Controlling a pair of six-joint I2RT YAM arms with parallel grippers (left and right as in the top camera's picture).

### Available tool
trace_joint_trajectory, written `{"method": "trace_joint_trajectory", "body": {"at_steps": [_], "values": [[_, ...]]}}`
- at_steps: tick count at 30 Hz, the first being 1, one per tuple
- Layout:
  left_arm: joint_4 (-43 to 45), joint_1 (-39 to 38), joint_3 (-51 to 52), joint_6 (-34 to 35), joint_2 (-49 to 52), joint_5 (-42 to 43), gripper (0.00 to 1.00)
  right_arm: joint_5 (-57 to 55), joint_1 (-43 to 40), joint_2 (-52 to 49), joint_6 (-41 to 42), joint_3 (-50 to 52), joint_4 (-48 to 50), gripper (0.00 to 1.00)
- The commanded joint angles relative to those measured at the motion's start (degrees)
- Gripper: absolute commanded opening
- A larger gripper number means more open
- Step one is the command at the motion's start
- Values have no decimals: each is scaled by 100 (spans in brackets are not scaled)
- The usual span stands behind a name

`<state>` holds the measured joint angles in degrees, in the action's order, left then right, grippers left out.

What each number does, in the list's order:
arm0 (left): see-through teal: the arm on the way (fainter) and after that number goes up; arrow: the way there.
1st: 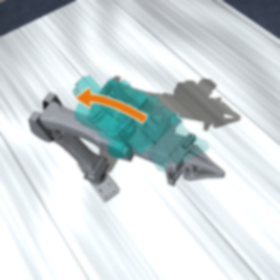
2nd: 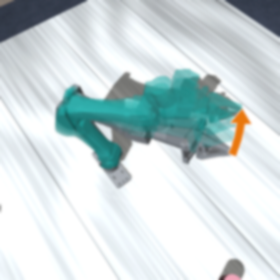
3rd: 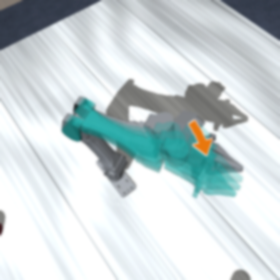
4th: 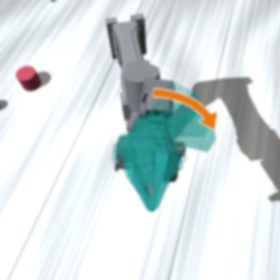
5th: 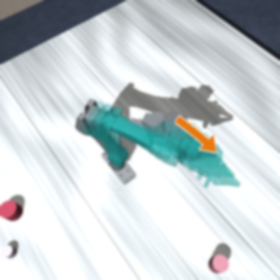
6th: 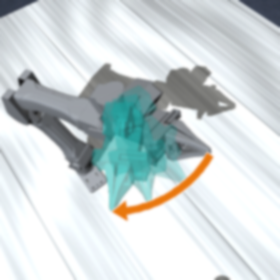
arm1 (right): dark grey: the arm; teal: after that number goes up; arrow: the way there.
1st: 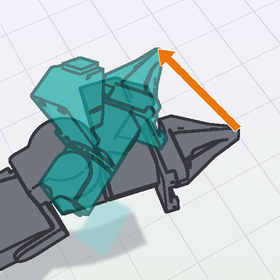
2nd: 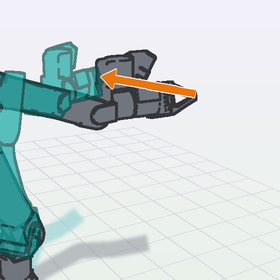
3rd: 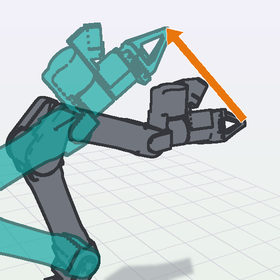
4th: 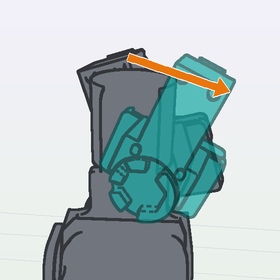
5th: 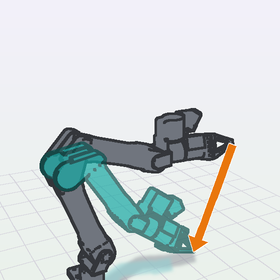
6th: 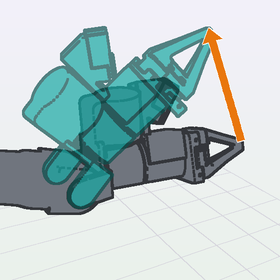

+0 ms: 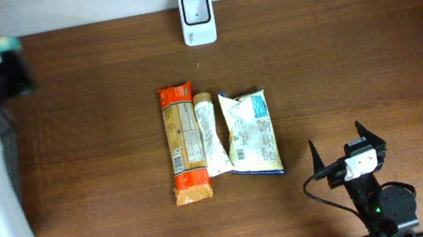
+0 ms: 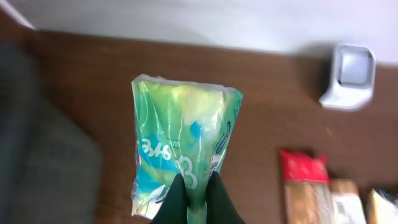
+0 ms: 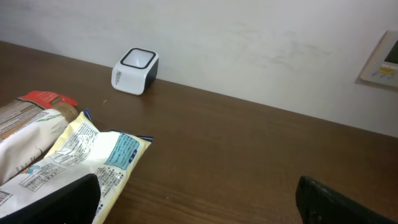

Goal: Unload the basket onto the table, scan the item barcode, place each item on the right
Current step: 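Set the green tissue pack on the table left of the package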

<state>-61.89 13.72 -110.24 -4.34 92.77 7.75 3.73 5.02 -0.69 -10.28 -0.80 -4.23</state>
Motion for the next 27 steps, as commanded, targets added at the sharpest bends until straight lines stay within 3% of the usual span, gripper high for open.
{"method": "trace_joint_trajectory", "body": {"at_steps": [1,7,13,19,27], "values": [[-72,-680,835,227,-81,-4,0,28,-22,26,22,48,0,99],[588,-1257,2962,962,-76,2,0,28,-22,26,22,46,0,99],[2061,-1805,4876,1294,-76,409,0,28,-22,26,22,48,0,99],[3309,-2188,5729,1624,-74,382,0,28,-22,26,22,46,0,99],[3445,-2221,5803,1803,-74,341,0,28,-22,26,22,48,0,99]]}}
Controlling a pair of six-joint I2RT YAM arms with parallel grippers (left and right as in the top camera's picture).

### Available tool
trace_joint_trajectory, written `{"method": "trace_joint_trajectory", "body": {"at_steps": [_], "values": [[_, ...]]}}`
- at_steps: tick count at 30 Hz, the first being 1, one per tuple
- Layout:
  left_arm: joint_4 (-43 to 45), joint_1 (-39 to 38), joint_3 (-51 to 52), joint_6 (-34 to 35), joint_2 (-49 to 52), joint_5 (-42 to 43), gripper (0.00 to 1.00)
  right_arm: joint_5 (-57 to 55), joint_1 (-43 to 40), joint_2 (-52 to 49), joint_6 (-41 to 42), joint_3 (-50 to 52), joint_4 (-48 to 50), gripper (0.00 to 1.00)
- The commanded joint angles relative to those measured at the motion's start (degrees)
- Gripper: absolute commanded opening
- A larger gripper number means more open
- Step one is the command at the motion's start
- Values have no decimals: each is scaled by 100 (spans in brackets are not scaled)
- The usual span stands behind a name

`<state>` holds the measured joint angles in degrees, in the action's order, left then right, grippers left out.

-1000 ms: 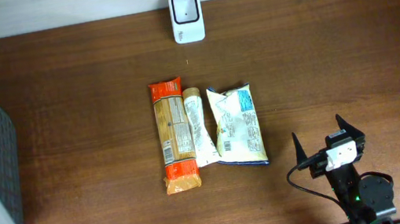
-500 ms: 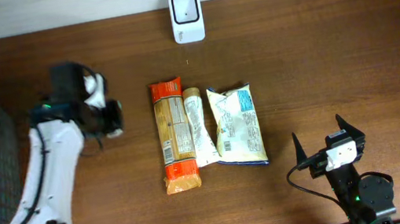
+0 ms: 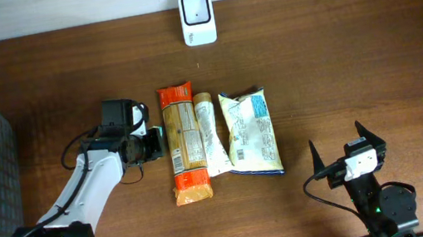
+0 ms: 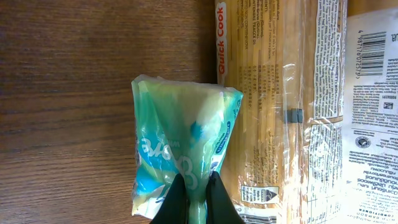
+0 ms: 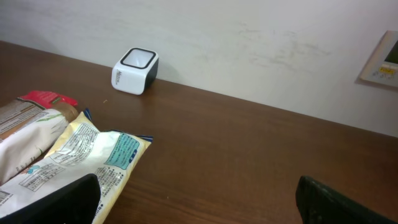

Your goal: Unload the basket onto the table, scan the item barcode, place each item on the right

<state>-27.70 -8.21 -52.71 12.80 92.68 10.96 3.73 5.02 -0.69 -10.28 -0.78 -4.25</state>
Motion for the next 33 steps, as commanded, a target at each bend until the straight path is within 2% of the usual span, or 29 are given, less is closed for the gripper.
{"method": "trace_joint_trajectory", "body": {"at_steps": [1,4,9,11,16,19,21,22,25,28,30,33], "values": [[26,-33,50,92,-66,22,0,28,-22,26,22,44,2,99],[26,-160,50,92,-66,24,4,28,-22,26,22,44,2,99],[31,-304,50,92,-66,22,34,28,-22,26,22,44,2,99],[55,-304,50,87,-66,20,36,28,-22,26,22,46,2,99],[149,-197,-87,83,-136,22,35,28,-22,26,22,46,2,99],[39,-2,-411,15,-389,20,41,28,-22,26,22,44,2,99],[-136,181,-669,-306,-638,20,56,28,-22,26,22,44,2,99],[-310,343,-846,-745,-831,17,72,28,-22,26,22,44,2,99],[-669,699,-1117,-1311,-1150,-98,82,28,-22,26,22,44,2,99],[-909,1198,-1283,-1615,-1449,-636,99,28,-22,26,22,46,2,99],[-929,1547,-1283,-1779,-1558,-866,99,28,-22,26,22,46,2,99],[-918,2055,-1283,-2520,-1537,-885,100,28,-22,26,22,44,2,99]]}}
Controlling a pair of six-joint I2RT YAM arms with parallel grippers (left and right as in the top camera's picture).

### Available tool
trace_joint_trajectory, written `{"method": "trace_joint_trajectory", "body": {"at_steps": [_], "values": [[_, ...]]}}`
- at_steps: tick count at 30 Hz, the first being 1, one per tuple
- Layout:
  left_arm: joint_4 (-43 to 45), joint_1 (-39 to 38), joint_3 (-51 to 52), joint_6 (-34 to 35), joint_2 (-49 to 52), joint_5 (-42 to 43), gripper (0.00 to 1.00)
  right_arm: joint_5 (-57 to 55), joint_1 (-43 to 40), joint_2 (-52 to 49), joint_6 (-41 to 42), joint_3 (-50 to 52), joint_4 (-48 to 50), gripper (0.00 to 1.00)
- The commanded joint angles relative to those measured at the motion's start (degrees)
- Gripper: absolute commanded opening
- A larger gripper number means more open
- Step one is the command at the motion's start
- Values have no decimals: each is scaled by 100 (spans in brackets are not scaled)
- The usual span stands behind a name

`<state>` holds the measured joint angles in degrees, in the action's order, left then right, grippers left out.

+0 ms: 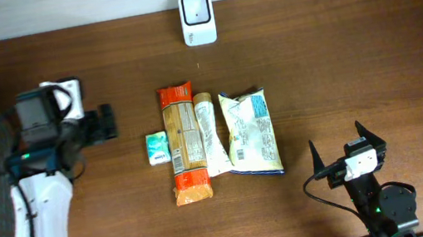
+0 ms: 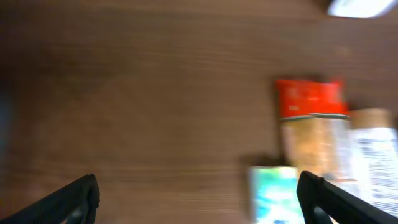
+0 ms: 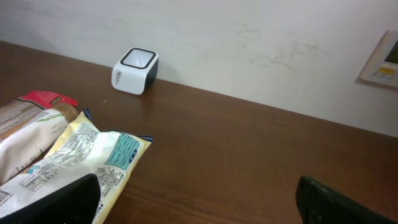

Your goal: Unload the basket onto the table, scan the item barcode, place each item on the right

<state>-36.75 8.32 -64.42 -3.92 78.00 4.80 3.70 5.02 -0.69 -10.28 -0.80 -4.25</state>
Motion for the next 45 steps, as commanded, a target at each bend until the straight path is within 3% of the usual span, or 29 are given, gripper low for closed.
{"method": "trace_joint_trajectory", "body": {"at_steps": [1,7,10,13,14,39,45], "values": [[9,533,-111,-863,-50,-264,100,31,-22,26,22,46,2,99],[50,767,-109,-866,-11,-199,100,31,-22,26,22,46,2,99],[48,767,-109,-866,-11,-72,91,31,-22,26,22,48,2,99],[46,767,-109,-863,-11,-52,88,31,-22,26,22,48,2,99],[46,767,-109,-863,-11,-52,99,31,-22,26,22,46,2,99],[-42,767,-109,-863,-11,-55,99,55,-20,26,22,46,17,99],[-46,767,-109,-863,-11,-55,99,1119,-22,26,24,39,278,99]]}}
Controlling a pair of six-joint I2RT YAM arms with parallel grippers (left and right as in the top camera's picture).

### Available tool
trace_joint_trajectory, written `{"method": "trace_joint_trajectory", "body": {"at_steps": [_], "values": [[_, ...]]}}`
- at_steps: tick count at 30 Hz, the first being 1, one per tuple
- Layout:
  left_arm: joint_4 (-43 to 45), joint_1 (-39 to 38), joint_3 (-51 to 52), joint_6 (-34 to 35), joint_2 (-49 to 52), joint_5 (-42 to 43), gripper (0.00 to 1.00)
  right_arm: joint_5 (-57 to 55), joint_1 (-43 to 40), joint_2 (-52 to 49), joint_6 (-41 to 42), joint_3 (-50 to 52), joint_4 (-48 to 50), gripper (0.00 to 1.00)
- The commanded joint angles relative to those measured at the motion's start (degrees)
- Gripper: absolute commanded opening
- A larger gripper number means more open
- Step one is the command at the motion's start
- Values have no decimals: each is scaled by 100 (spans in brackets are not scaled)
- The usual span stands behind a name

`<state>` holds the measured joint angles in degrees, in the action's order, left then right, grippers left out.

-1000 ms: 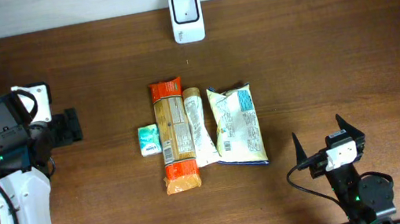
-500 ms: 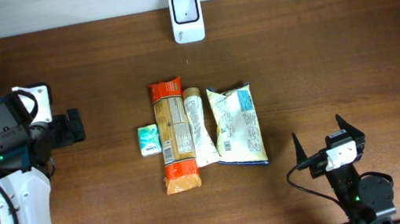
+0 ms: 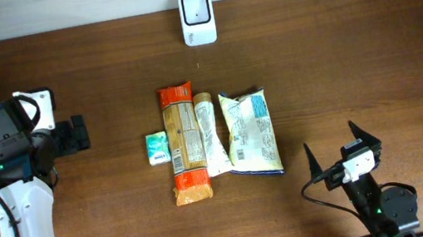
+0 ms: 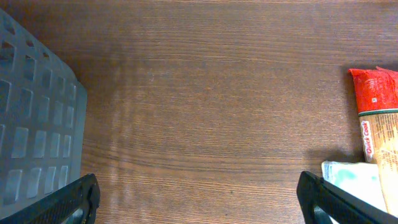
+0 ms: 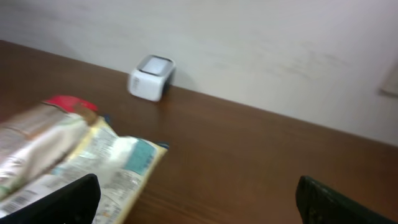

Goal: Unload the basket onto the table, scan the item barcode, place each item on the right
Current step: 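Reach the right gripper toward the white-blue snack bag and grasp it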

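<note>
The white barcode scanner (image 3: 196,6) stands at the table's back edge, also in the right wrist view (image 5: 152,78). A small green packet (image 3: 157,148) lies on the table against the left side of a red-topped pasta pack (image 3: 183,144). The left wrist view catches the packet's corner (image 4: 351,177) and the pasta's red end (image 4: 376,93). My left gripper (image 3: 78,134) is open and empty (image 4: 199,202), left of the packet and apart from it. My right gripper (image 3: 338,148) stands open at the front right, holding nothing (image 5: 199,202).
A white-labelled pack (image 3: 211,135) and a yellow bag with a blue label (image 3: 251,134) lie right of the pasta. A dark grey basket stands at the left table edge, close to the left arm, and shows in the left wrist view (image 4: 31,124).
My left gripper has moved further left, toward the basket, still open. The right gripper has shifted a little; its view is blurred and the scanner sits further right in it.
My left gripper held the green packet at the far left by the basket. Then it held it low beside the pasta pack. Then the packet lay on the table and the gripper was open to its left. Now the gripper is further away.
</note>
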<state>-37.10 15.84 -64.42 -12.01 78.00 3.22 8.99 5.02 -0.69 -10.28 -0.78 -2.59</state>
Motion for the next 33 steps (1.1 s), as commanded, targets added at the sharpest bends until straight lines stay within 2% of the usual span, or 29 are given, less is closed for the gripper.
{"method": "trace_joint_trajectory", "body": {"at_steps": [1,5,9,13,19,21,24,26,27,28,30,33], "values": [[-9,15,-109,-52,-11,103,99,737,-22,22,24,-33,109,98],[-11,15,-109,-52,-11,103,99,866,-22,-184,111,-514,-11,99],[-9,15,-109,-52,-11,103,99,885,-22,-1211,109,-1624,-682,98],[-9,15,-109,-52,-11,103,99,1213,-22,-2986,107,-3311,-1755,99],[-9,15,-109,-52,-11,103,99,1788,-22,-6008,109,-6306,-4505,98],[-11,15,-109,-52,-11,103,99,1860,-22,-6640,232,-6824,-4857,98],[-9,15,-109,-52,-11,103,99,2736,-2,-7593,518,-6968,-4579,99],[-11,15,-109,-52,-11,103,99,2916,116,-8164,522,-6968,-4347,92],[-11,15,-109,-52,-11,103,99,2828,214,-8500,667,-6968,-4262,81],[-9,15,-109,-52,-11,103,99,2645,295,-8828,1029,-6968,-4162,79],[-9,15,-109,-52,-11,103,99,2546,448,-9499,1545,-6968,-3882,78],[-9,15,-109,-52,-11,103,99,1939,686,-9936,2111,-6968,-3698,75]]}}
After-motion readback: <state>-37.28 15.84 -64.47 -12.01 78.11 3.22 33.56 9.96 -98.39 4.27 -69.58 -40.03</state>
